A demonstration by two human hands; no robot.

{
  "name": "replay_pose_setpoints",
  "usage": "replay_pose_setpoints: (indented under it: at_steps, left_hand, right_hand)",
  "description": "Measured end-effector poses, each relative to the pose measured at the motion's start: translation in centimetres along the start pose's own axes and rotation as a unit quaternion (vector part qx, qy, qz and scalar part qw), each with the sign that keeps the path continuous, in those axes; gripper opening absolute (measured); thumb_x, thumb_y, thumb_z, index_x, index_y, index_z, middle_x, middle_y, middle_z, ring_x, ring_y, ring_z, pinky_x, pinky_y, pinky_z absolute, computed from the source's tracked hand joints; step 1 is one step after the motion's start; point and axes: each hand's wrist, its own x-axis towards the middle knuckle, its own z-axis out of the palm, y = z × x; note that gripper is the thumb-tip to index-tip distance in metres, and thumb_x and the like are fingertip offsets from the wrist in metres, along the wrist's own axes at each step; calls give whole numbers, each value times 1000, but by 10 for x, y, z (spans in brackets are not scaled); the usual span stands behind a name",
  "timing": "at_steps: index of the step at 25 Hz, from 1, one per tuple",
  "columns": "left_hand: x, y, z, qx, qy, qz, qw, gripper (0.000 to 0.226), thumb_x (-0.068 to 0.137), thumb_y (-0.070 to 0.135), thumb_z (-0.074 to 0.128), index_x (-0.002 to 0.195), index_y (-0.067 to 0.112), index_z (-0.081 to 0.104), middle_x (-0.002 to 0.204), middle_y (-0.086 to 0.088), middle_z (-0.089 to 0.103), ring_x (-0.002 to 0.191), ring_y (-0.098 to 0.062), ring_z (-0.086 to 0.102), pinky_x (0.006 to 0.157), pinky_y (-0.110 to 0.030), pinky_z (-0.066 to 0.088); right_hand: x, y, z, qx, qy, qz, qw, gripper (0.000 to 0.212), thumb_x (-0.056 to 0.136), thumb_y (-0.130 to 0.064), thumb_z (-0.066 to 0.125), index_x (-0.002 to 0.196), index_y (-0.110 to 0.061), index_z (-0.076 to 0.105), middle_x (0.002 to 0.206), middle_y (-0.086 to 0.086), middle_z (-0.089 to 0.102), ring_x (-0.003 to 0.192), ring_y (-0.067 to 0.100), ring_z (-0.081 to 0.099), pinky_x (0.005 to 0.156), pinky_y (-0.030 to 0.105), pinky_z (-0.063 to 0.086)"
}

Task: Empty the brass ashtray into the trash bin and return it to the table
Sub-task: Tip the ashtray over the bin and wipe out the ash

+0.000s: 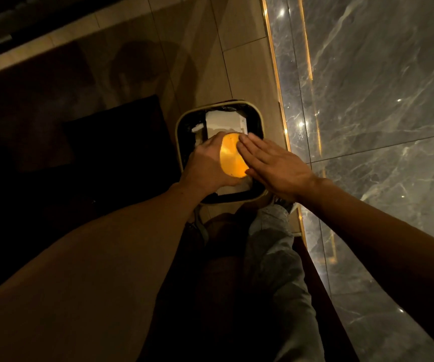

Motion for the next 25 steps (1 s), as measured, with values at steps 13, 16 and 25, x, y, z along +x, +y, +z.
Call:
replay_pose_setpoints:
  at_steps: [13,16,25]
  left_hand:
    - [1,-6,3,14,10,12,1000,95,45,44,91,127,13,53,113,-8,69,103,-24,65,87,-34,52]
    - [-3,-10,7,16,-1,-3,1000,95,44,53,87,125,16,53,111,-6,70,99,-23,66,83,-38,55]
    - [1,-9,6,9,1,33,999,92,45,50,88,123,12,55,107,-6,70,97,-25,67,83,-40,54]
  right_hand:
    - [16,-14,0,55,20,31,998,57,103,-29,29,151,-6,11,161,12,5,150,25,2,121,45,16]
    - [15,-13,0,48,33,19,998,56,104,-29,29,151,-6,11,161,13,8,150,25,4,122,43,14]
    - [12,-19,-6,73,93,53,992,56,103,-28,29,151,-3,14,159,10,4,149,22,0,123,41,12]
